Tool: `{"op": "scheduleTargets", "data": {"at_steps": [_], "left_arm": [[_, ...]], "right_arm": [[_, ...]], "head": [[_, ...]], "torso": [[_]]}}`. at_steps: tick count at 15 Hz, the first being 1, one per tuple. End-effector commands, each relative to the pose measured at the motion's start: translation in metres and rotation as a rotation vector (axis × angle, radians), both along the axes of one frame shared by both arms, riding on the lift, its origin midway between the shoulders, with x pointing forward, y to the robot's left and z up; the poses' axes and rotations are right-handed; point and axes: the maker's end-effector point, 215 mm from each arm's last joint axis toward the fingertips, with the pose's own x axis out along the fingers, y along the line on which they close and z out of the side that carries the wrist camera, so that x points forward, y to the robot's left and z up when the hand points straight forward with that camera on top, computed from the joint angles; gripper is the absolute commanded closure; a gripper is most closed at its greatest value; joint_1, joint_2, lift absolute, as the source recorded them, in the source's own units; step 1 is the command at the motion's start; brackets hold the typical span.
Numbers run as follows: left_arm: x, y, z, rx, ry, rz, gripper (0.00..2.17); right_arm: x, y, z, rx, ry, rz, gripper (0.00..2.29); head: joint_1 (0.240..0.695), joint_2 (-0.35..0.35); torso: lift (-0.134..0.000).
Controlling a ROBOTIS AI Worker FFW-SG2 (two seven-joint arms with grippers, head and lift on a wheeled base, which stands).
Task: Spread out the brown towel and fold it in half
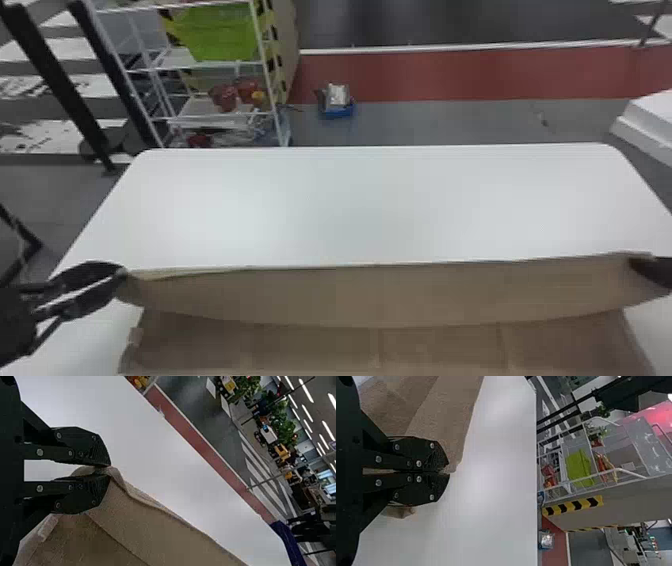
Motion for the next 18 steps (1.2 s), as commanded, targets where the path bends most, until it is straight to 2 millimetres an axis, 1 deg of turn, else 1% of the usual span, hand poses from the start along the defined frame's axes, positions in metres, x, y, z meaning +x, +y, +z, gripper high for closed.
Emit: {"op": "scheduleTargets", "data": {"at_steps": [1,3,5,6,7,8,10,11,12,13,15,16,17,18], "left_arm": [[0.027,0.008,0.014,-0.022,-0.013,0.045,0.99],[0.046,0.008,0.022,-0.031,-0.035,0.058,0.99],[0.048,0.009,0.023,-0.04,-0.037,0.066,0.99],[0.044,0.009,0.019,-0.041,-0.027,0.062,0.99],[0.037,0.012,0.015,-0.042,-0.022,0.068,0.99],[0.029,0.013,0.009,-0.039,-0.008,0.066,0.99],[0.017,0.008,-0.008,-0.011,0.007,0.036,0.99],[0.015,0.002,-0.02,-0.017,0.016,0.025,0.99],[0.018,0.0,-0.025,-0.013,0.017,0.017,0.99],[0.023,0.0,-0.02,-0.008,0.003,0.022,0.99],[0.043,0.003,0.002,-0.014,-0.042,0.033,0.99],[0.049,0.004,0.006,-0.024,-0.042,0.046,0.99],[0.058,0.001,0.012,-0.028,-0.052,0.042,0.99],[0.066,-0.003,0.015,-0.036,-0.061,0.045,0.99]], "right_arm": [[0.017,-0.004,0.016,0.004,-0.024,-0.023,1.11],[0.03,-0.007,0.024,0.004,-0.04,-0.037,1.11],[0.031,-0.004,0.024,0.007,-0.037,-0.033,1.11],[0.026,-0.003,0.018,0.011,-0.023,-0.029,1.11],[0.018,0.001,0.012,0.015,-0.008,-0.008,1.11],[0.012,0.001,0.007,0.005,-0.005,0.004,1.11],[0.003,-0.001,-0.01,-0.052,-0.021,0.035,1.11],[0.002,-0.002,-0.02,-0.067,-0.011,0.044,1.11],[0.004,-0.002,-0.026,-0.078,-0.001,0.05,1.11],[0.014,-0.005,-0.016,-0.072,-0.014,0.039,1.11],[0.037,-0.012,0.005,-0.047,-0.032,0.007,1.11],[0.042,-0.014,0.008,-0.043,-0.035,-0.009,1.11],[0.049,-0.014,0.013,-0.046,-0.045,-0.016,1.11],[0.055,-0.014,0.012,-0.052,-0.044,-0.027,1.11]], "head": [[0.695,0.102],[0.695,0.1],[0.695,0.095],[0.695,0.095],[0.695,0.097],[0.695,0.098],[0.695,0.112],[0.695,0.112],[0.695,0.11],[0.695,0.107],[0.695,0.097],[0.695,0.087],[0.695,0.082],[0.695,0.078]], "torso": [[-0.134],[-0.134],[-0.134],[-0.134],[-0.134],[-0.134],[-0.134],[-0.134],[-0.134],[-0.134],[-0.134],[-0.134],[-0.134],[-0.134]]}}
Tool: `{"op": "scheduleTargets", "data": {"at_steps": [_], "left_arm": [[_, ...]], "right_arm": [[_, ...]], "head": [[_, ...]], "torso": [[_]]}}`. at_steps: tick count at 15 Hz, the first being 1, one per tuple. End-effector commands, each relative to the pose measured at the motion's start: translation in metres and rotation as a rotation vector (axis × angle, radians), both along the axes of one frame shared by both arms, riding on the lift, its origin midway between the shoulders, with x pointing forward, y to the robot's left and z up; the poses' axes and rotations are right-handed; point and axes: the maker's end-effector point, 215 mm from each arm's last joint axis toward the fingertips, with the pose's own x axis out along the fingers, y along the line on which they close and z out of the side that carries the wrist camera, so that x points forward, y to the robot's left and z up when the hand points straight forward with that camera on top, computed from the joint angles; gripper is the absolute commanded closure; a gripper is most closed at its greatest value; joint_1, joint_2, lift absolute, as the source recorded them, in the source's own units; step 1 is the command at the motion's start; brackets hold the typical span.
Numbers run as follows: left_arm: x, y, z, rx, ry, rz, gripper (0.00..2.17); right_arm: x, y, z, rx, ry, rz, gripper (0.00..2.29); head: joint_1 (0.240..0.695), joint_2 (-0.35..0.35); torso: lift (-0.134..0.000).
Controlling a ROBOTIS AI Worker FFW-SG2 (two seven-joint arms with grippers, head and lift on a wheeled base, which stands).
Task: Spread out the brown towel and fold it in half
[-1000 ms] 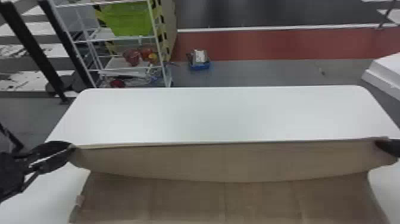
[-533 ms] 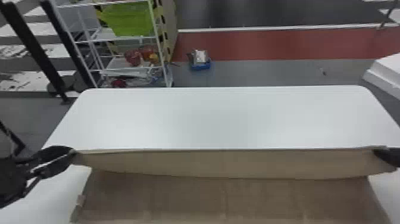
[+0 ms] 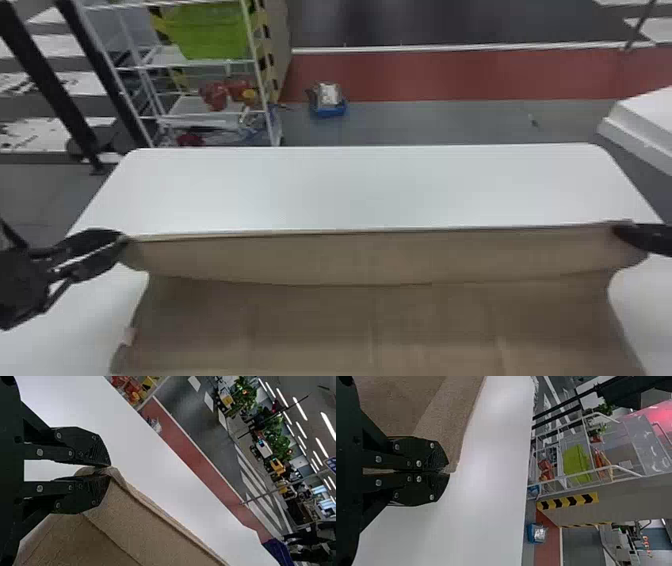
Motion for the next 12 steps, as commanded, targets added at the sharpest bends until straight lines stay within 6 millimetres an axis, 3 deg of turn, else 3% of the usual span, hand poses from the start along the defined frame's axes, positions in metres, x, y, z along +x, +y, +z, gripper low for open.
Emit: {"op": "scheduleTargets", "data": {"at_steps": [1,6,9,12], "left_arm": [[0.015,-0.012,0.005,-0.013,-0.014,-0.009,0.99],[0.015,-0.027,-0.009,-0.016,0.008,-0.028,0.99],[0.021,-0.033,-0.005,-0.013,-0.01,-0.029,0.99],[0.03,-0.048,-0.004,-0.029,-0.013,-0.038,0.99]], "right_arm": [[0.012,0.001,0.003,-0.001,-0.002,-0.011,1.11],[0.013,-0.007,-0.009,-0.024,0.017,-0.024,1.11],[0.024,-0.02,0.001,-0.032,-0.006,-0.063,1.11],[0.02,-0.026,-0.002,-0.039,0.001,-0.073,1.11]], "head": [[0.695,0.074],[0.695,0.044],[0.695,0.024],[0.695,0.007]], "torso": [[-0.134],[-0.134],[-0.134],[-0.134]]}}
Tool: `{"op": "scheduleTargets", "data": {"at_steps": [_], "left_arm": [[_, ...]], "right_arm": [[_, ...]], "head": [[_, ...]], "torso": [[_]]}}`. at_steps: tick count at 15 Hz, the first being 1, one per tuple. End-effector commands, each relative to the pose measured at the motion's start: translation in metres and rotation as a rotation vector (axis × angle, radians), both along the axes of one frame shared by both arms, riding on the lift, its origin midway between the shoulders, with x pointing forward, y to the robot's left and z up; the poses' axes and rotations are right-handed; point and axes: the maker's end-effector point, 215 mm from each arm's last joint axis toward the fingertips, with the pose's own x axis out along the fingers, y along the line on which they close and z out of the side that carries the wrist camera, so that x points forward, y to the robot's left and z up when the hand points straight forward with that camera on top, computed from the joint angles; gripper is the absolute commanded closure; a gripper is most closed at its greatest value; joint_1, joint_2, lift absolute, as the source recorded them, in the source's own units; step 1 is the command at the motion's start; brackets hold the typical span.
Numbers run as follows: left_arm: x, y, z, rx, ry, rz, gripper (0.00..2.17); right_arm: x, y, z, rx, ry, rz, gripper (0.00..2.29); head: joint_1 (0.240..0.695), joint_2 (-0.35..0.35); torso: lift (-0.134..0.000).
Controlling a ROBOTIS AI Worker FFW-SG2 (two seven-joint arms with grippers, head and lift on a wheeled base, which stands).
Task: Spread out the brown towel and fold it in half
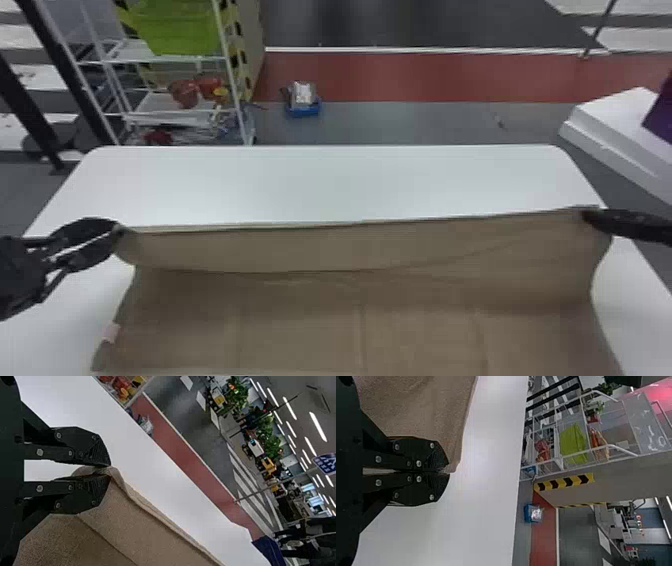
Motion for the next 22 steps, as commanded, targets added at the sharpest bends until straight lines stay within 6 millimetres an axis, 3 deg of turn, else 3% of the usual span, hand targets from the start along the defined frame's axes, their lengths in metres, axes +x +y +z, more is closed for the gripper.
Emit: {"op": "scheduleTargets", "data": {"at_steps": [1,4,7,9,14,17,22], "left_arm": [[0.005,-0.016,-0.003,-0.019,0.002,-0.012,0.99],[0.005,-0.03,0.0,-0.034,-0.017,-0.021,0.99],[-0.016,-0.02,0.011,-0.014,-0.037,-0.024,0.99],[-0.034,-0.023,0.002,0.04,-0.044,-0.069,0.99],[-0.055,-0.031,-0.026,0.091,-0.045,-0.145,0.98],[-0.065,-0.031,-0.036,0.115,-0.033,-0.174,0.97],[-0.084,-0.024,-0.04,0.218,-0.059,-0.272,0.98]], "right_arm": [[-0.005,-0.004,-0.006,-0.007,0.01,-0.005,1.11],[-0.013,-0.007,-0.007,-0.004,0.0,0.005,1.11],[-0.042,-0.014,-0.018,-0.012,0.012,0.022,1.11],[-0.064,-0.012,-0.03,-0.034,0.018,0.057,1.11],[-0.096,0.0,-0.06,-0.085,0.036,0.132,1.11],[-0.102,0.007,-0.063,-0.104,0.036,0.157,1.11],[-0.098,0.007,-0.043,-0.157,-0.03,0.186,1.11]], "head": [[0.695,-0.008],[0.695,-0.031],[0.695,-0.054],[0.695,-0.056],[0.695,-0.055],[0.695,-0.056],[0.695,-0.042]], "torso": [[-0.134],[-0.134],[-0.134],[-0.134],[-0.134],[-0.134],[-0.134]]}}
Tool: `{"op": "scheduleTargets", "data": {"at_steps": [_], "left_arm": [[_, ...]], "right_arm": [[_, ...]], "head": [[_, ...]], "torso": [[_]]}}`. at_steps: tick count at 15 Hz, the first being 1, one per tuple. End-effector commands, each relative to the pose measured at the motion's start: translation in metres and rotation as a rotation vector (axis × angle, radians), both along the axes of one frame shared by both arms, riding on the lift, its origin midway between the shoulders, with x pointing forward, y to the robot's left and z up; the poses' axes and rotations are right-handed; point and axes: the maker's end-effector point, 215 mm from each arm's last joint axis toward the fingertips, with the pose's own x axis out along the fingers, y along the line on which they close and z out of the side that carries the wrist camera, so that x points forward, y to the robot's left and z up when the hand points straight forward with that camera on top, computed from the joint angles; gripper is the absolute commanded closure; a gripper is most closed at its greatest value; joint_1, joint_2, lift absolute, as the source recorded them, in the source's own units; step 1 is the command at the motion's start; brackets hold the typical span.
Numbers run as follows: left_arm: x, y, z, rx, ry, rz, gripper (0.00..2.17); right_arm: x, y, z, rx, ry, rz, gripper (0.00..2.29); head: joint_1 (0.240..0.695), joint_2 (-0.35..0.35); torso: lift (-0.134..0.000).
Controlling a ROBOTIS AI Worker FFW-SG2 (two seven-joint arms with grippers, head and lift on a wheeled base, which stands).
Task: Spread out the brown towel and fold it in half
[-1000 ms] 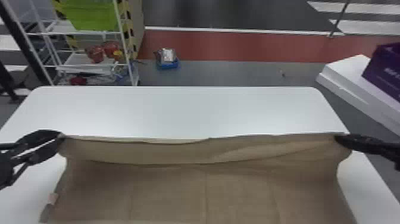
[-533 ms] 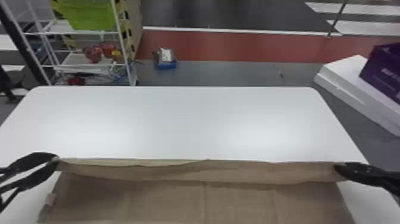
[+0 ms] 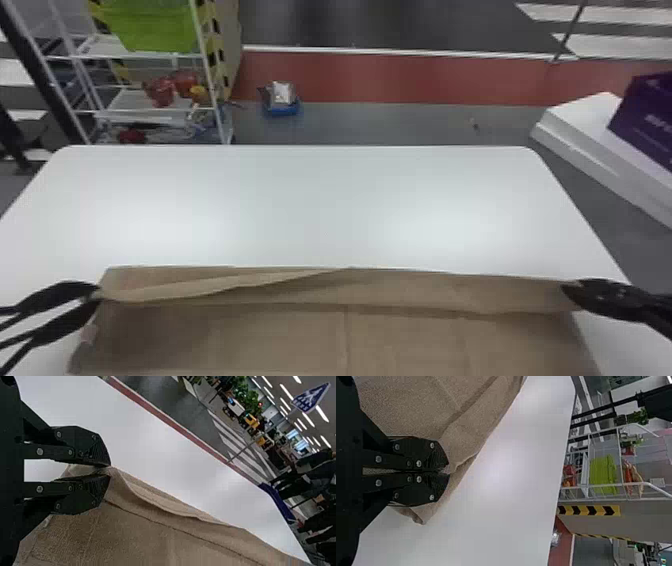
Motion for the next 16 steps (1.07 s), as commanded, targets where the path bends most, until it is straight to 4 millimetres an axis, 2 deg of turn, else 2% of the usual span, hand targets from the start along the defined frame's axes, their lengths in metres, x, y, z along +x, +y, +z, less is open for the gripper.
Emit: {"op": "scheduleTargets", "data": {"at_steps": [1,9,12,16], "left_arm": [[-0.008,0.005,-0.004,0.046,-0.02,-0.046,0.98],[-0.026,0.02,-0.028,0.143,0.015,-0.16,0.98],[-0.033,0.022,-0.033,0.179,0.028,-0.198,0.98],[-0.042,0.03,-0.03,0.22,0.022,-0.225,0.98]], "right_arm": [[0.002,-0.003,0.006,-0.032,-0.036,0.017,1.11],[-0.003,0.006,0.004,-0.218,-0.156,0.154,1.11],[-0.011,0.012,0.006,-0.297,-0.228,0.233,1.11],[-0.036,0.031,0.011,-0.421,-0.371,0.388,1.11]], "head": [[0.695,-0.042],[0.695,-0.023],[0.695,-0.004],[0.695,0.028]], "torso": [[-0.134],[-0.134],[-0.134],[-0.134]]}}
